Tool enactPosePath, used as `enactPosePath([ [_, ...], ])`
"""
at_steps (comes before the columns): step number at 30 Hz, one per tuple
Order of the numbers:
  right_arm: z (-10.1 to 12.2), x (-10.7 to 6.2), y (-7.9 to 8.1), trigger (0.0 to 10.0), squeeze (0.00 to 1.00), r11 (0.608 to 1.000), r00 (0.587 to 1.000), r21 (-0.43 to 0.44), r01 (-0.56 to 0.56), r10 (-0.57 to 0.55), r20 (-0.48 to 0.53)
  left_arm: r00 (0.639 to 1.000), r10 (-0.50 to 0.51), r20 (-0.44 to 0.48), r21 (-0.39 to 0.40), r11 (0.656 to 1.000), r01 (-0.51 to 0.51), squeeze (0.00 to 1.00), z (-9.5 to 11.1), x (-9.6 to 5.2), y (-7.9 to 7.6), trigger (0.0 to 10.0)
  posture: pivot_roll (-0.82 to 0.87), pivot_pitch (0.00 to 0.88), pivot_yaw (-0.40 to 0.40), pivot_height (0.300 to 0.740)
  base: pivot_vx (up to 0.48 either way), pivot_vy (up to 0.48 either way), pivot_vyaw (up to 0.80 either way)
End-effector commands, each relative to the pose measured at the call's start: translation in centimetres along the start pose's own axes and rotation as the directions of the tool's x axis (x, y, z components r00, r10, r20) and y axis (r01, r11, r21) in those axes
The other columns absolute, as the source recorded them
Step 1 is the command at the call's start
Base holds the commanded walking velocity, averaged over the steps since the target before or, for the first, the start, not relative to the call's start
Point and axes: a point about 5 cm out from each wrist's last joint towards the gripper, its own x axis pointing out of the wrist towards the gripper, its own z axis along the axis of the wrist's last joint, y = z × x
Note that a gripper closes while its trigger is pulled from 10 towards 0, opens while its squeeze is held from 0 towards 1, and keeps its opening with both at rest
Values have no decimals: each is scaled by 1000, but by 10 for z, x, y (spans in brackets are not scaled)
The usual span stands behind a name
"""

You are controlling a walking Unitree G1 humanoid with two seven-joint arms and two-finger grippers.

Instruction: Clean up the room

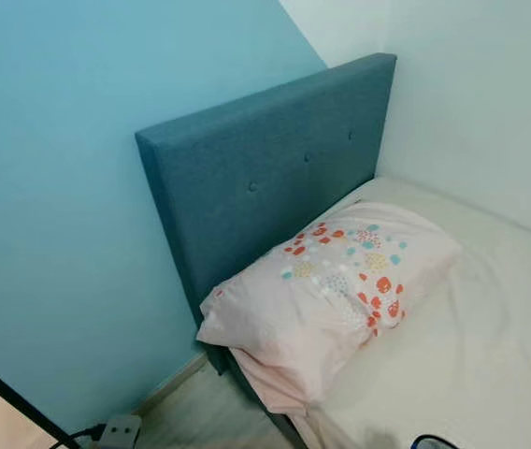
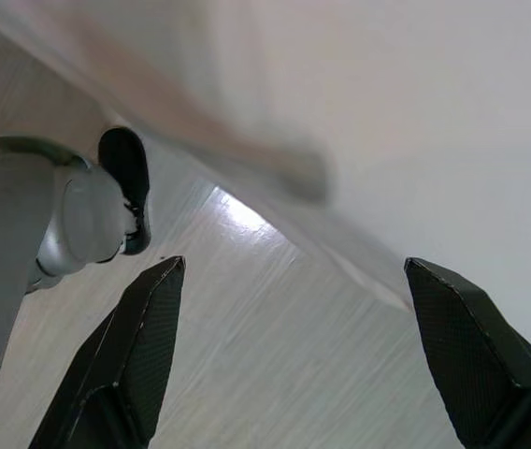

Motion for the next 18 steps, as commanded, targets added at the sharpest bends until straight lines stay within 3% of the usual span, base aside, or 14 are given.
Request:
enactPosePath([
  [1,-5,0,7,10000,0,1000,1000,1,-13,13,-20,1000,4,3,-1,1000,-4,0,-1,0,3,10000,-69,0,-6,740,0,0,0],
  [3,-8,0,12,10000,0,1000,999,-4,-27,27,-29,1000,21,-7,-15,1000,-21,0,-2,-1,12,10000,-47,0,-15,740,0,0,-681],
  [9,-14,0,13,10000,0,999,998,-28,-38,37,-46,999,32,-30,-29,999,-33,0,-12,-3,20,10000,-33,0,-26,740,0,0,-680],
  [18,-18,-1,10,10000,0,999,998,-34,-41,39,-48,999,32,-27,-15,999,-32,0,-10,-3,16,10000,-37,0,-15,740,0,0,-681],
])
